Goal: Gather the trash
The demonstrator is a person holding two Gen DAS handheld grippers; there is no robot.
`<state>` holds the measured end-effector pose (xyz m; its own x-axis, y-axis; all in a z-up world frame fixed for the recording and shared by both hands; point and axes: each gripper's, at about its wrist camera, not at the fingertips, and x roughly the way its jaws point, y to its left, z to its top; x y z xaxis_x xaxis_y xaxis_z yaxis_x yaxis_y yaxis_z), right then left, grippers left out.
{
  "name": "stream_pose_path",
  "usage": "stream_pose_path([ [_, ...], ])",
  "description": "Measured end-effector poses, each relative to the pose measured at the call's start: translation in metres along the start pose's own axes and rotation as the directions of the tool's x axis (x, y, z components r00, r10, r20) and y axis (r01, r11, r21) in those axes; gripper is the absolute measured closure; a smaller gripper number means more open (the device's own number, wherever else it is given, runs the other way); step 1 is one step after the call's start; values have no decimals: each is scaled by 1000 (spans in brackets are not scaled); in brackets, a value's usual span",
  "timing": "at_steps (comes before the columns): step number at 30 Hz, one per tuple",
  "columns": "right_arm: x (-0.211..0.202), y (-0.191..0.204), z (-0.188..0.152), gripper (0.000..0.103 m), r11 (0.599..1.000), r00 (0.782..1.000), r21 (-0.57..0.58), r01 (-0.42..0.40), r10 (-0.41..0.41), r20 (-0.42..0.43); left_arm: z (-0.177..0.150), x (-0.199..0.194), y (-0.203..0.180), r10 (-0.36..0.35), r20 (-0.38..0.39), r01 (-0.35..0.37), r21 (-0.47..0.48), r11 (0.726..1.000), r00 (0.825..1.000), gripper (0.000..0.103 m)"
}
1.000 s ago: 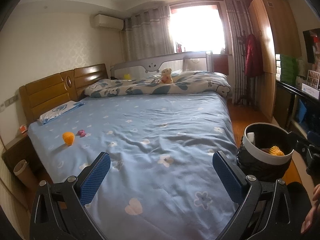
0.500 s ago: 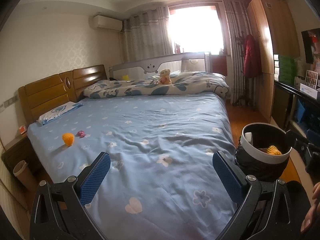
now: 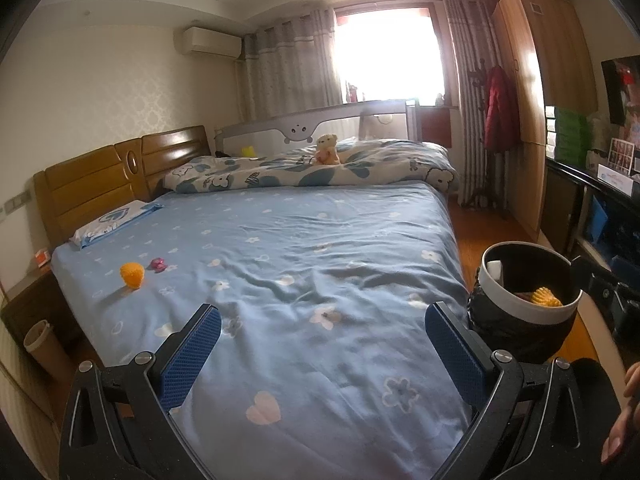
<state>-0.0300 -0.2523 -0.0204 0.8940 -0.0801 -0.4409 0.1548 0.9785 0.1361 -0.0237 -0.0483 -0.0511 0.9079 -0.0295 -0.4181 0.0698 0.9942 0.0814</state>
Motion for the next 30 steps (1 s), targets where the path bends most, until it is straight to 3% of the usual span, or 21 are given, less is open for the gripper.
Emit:
stream_pose_path([
  [30, -1, 1, 0, 0, 1000, 1000, 0, -2, 2, 0, 0, 3, 4, -13, 0, 13, 5, 1000, 1000, 0],
])
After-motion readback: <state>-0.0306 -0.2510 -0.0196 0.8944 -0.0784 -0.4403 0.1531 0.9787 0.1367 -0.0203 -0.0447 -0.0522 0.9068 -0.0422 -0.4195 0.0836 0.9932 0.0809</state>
